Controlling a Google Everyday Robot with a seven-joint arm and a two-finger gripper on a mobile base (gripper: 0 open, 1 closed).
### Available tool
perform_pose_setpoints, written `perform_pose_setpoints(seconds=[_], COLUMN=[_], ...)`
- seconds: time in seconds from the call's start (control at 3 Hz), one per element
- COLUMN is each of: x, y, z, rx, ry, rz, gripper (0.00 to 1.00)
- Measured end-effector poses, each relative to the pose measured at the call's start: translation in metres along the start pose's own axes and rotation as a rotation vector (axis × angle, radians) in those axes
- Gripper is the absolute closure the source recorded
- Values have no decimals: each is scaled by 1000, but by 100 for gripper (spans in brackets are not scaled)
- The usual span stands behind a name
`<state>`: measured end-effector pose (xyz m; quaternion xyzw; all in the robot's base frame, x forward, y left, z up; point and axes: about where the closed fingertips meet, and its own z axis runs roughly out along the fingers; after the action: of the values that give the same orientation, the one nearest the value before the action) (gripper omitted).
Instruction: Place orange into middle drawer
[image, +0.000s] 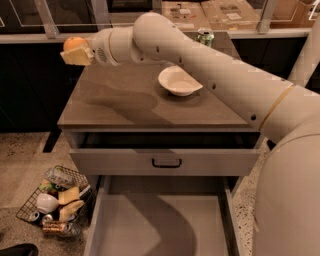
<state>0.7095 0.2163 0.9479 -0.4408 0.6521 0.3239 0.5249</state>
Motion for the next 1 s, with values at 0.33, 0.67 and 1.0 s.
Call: perform_pose_setpoints(seconds=[0.33, 0.67, 1.0], x=[-27, -12, 14], y=[39, 98, 149], z=[-43, -87, -124], rx=[10, 6, -14], ry=[-9, 24, 71], rz=[-42, -73, -92], gripper=[100, 100, 100])
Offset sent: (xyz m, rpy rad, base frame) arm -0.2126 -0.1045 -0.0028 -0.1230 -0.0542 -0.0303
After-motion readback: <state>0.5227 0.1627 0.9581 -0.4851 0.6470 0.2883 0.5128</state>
